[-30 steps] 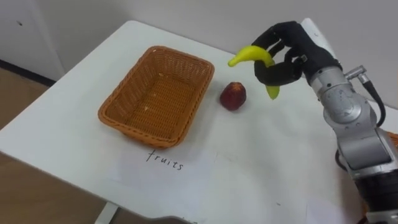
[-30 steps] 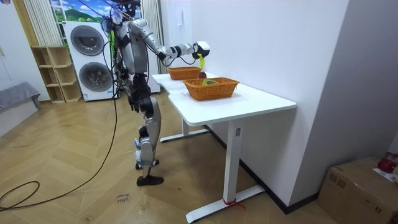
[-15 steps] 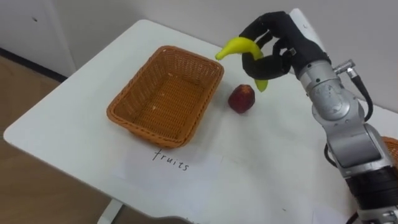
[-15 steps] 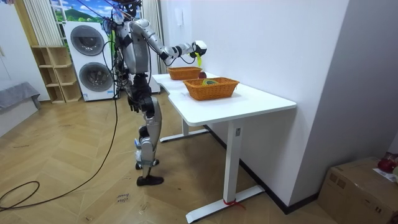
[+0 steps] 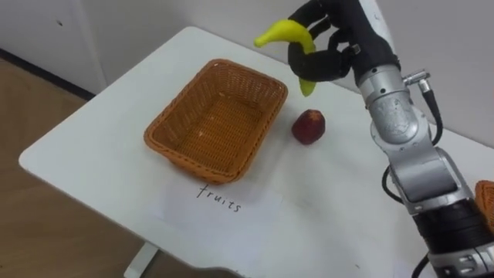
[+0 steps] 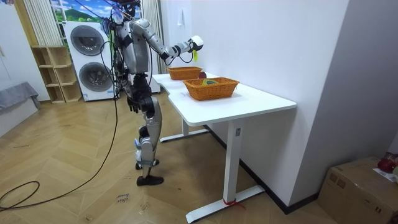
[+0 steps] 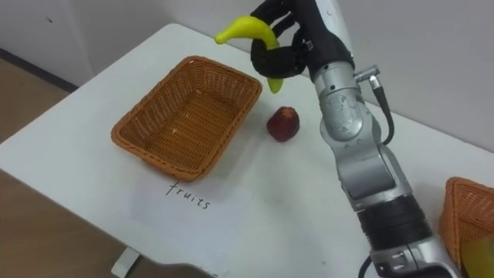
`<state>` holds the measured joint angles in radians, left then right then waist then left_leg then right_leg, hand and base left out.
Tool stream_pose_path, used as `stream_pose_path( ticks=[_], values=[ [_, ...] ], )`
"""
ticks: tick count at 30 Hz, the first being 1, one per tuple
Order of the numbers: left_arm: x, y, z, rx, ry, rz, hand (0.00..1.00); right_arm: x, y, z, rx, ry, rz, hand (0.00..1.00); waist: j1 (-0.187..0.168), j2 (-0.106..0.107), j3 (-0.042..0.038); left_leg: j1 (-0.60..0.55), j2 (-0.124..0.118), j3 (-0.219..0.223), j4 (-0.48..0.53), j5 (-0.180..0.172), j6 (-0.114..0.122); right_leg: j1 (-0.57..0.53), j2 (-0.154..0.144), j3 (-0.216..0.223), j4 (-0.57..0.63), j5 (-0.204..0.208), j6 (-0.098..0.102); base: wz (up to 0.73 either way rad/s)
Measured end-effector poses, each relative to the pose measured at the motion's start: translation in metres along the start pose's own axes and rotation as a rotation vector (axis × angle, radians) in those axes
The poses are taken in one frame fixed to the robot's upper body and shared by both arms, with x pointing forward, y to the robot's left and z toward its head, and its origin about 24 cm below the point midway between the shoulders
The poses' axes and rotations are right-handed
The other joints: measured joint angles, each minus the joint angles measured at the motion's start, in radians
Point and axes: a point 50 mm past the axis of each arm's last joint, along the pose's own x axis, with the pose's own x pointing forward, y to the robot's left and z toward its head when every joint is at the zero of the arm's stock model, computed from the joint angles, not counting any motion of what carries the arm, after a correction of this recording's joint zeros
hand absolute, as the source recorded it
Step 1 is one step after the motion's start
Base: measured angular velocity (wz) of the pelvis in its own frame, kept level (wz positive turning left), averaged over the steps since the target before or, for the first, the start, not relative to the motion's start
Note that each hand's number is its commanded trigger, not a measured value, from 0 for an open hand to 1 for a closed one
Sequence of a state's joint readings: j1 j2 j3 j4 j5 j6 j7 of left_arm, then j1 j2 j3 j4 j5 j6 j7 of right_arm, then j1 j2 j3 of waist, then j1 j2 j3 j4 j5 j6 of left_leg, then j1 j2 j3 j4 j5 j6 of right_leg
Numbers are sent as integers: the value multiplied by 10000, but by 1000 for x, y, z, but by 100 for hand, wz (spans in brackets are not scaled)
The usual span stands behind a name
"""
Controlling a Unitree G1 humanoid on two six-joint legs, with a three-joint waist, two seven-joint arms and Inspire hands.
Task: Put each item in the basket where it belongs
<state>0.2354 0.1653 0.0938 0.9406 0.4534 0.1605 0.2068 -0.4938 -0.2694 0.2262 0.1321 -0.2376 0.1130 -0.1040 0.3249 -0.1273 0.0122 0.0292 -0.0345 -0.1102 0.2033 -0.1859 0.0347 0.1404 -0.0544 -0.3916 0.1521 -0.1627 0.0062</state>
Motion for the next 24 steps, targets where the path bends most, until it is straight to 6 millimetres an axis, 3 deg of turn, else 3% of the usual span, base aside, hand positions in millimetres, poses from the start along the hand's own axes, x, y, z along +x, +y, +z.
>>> stream_pose_path(
  ticks=[14, 24],
  values=[
    [-1, -2, -5, 67, 154, -101, 0, 7, 9, 20, 175, -812, 95, 100, 147, 0, 5, -64, -158, -214, 6, 35, 52, 8, -116, -101, 4, -75, 109, 4],
    [0, -2, 0, 179, -90, -262, 0, 3, 31, 35, -752, -1660, 894, 100, 134, -60, -37, -213, -155, -334, 30, 43, 52, -125, -112, -262, -6, -76, 110, 3]
  ],
)
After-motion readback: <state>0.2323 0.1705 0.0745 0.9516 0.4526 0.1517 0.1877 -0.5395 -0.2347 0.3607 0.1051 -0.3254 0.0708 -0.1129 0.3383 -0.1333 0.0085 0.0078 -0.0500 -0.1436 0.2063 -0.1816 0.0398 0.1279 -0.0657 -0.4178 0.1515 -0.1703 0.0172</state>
